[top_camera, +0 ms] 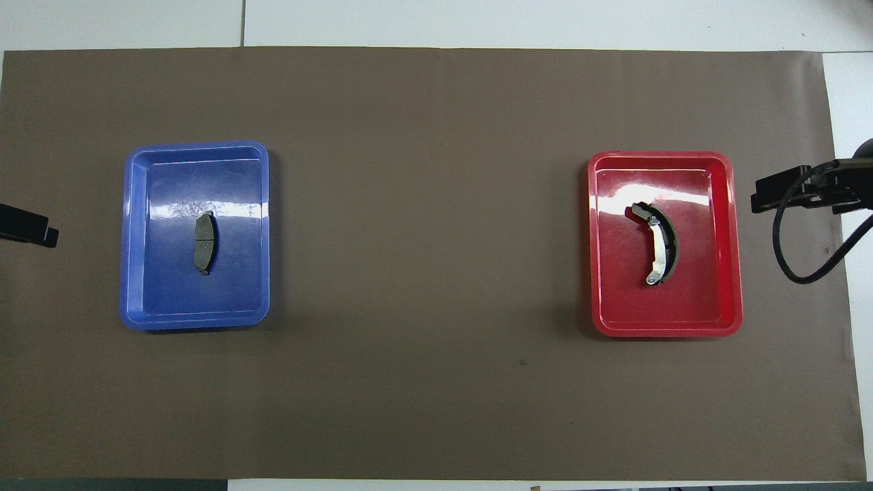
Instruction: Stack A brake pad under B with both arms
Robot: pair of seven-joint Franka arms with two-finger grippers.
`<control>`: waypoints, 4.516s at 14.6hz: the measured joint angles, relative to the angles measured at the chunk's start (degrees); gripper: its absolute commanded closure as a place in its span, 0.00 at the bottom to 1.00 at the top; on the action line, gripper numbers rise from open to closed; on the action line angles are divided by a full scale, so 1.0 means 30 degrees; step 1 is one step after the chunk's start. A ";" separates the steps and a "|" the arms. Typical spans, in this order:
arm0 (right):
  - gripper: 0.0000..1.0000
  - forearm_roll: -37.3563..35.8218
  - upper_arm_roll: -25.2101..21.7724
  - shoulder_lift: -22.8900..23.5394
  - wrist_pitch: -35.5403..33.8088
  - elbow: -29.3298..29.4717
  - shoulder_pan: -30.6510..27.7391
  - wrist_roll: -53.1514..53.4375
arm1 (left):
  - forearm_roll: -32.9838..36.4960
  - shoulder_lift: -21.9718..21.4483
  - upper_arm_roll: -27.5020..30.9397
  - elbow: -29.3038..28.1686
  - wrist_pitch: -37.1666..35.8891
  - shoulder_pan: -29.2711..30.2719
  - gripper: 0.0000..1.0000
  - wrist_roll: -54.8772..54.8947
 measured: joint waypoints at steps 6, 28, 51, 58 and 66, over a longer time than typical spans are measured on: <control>0.00 0.0000 -0.0005 0.0000 0.0000 0.0000 0.0000 0.0000 | 0.0000 0.0015 -0.0122 -0.0020 0.0020 -0.0076 0.00 0.0000; 0.00 0.0001 -0.0002 -0.0670 0.9493 -0.9216 0.0007 -0.1055 | 0.0001 0.3155 -0.0248 -0.9084 1.3976 -0.1532 0.03 -0.1957; 0.60 0.0001 -0.0057 0.3371 1.7263 -1.2889 -0.0279 -0.3469 | 0.0009 0.3404 -0.0296 -1.0393 1.5261 -0.2562 0.73 -0.4417; 1.00 0.0003 0.0002 0.3360 1.6323 -1.2461 -0.0272 -0.3470 | 0.0006 0.3405 -0.0382 -0.7533 1.3282 -0.6437 0.73 -0.9601; 1.00 0.0010 0.0061 0.2978 1.2380 -0.9397 -0.0247 -0.2883 | 0.0006 0.5982 -0.0491 -0.6471 1.5989 -1.3928 0.68 -1.8002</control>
